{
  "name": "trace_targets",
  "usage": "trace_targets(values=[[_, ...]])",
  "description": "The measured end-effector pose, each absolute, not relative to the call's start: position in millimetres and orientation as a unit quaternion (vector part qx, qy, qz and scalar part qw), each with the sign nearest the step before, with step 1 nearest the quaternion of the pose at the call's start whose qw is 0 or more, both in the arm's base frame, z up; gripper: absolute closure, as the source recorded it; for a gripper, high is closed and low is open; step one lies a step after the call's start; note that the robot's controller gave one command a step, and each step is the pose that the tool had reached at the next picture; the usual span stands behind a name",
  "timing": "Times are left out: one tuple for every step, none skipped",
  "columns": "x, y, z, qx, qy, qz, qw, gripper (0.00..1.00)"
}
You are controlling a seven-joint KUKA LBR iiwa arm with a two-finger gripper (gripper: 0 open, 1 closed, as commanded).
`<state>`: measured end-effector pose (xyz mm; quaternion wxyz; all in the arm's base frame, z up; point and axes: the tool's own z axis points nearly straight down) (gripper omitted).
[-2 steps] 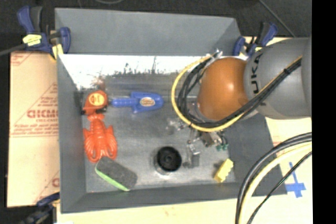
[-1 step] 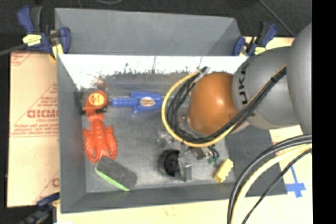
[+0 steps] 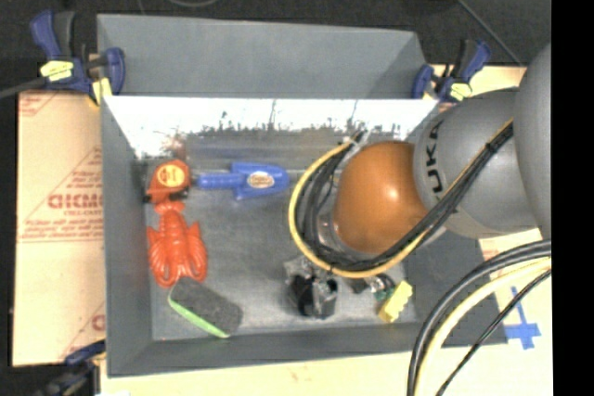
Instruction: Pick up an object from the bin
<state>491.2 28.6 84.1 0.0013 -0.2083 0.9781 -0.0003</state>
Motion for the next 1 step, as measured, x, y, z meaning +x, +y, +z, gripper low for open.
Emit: trace_targets(values=[[491.2,28.6,84.1,-0.209,0.978,0.000,0.001,1.00]])
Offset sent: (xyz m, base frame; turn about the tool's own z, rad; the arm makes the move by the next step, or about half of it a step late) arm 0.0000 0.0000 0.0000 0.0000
